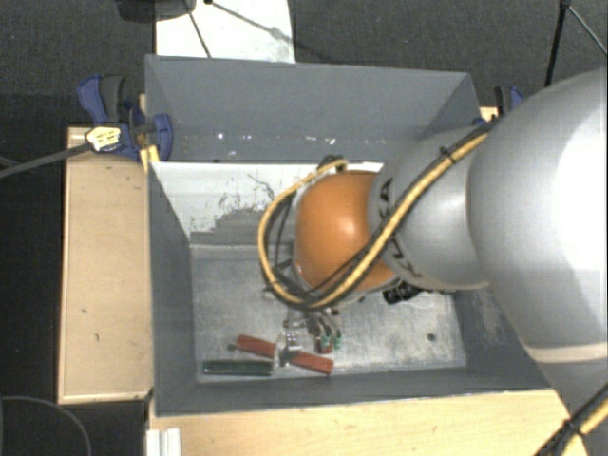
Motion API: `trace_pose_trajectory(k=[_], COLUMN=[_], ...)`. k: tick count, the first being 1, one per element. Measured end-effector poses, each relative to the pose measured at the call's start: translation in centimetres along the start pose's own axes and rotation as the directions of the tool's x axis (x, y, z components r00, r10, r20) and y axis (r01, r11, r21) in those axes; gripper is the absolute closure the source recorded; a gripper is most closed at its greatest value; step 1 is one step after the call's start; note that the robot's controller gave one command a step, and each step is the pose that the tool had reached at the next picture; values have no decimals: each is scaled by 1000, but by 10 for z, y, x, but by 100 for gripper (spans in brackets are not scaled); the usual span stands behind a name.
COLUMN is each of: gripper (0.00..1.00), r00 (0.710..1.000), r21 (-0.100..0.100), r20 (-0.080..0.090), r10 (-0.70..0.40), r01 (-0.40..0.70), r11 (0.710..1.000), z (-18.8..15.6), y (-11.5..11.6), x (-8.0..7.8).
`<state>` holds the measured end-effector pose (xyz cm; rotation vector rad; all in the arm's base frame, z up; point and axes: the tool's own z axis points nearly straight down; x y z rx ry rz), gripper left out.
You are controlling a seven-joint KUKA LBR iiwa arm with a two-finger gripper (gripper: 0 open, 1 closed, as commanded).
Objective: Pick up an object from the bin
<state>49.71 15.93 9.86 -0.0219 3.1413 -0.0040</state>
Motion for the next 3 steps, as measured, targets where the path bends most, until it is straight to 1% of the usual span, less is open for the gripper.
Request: trace_pose_trajectory(k=[1,2,3], gripper=[100,100,100], r00=[998,998,1000], r21=[-10,-10,-4], r20=[4,4,2], r10=[61,62,20], r01=[-61,-62,-20], r11=[998,998,1000], z=[21,21,-122], y=[-3,-3,2], x=[14,14,6])
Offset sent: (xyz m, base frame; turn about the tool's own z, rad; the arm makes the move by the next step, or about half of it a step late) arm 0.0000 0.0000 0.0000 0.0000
